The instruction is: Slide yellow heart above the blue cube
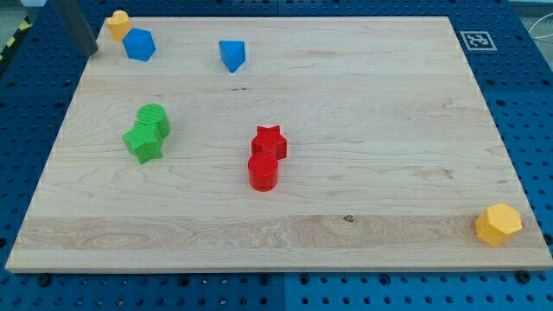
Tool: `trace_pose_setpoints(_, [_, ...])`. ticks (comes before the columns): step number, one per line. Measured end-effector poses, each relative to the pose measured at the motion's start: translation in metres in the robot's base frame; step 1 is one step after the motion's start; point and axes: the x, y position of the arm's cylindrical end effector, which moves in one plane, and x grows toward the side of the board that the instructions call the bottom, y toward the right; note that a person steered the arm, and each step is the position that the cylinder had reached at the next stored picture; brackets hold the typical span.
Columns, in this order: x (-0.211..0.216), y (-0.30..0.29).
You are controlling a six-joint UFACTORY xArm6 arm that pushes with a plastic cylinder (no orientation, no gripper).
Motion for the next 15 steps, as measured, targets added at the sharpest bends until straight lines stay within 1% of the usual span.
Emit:
trace_pose_setpoints(4, [-0.009, 0.0])
trace_pose_setpoints(5, [-0.021, 0.003])
trace_pose_setpoints(7, [-0.06, 0.013])
trace_pose_setpoints(9, [-0.058, 0.037])
trace_pose_setpoints(11, [-0.067, 0.001])
trace_pose_setpoints(12, [-0.083, 0.0])
trace_pose_setpoints(14, [-0.083, 0.018])
trace_pose_setpoints(15, [-0.081, 0.038])
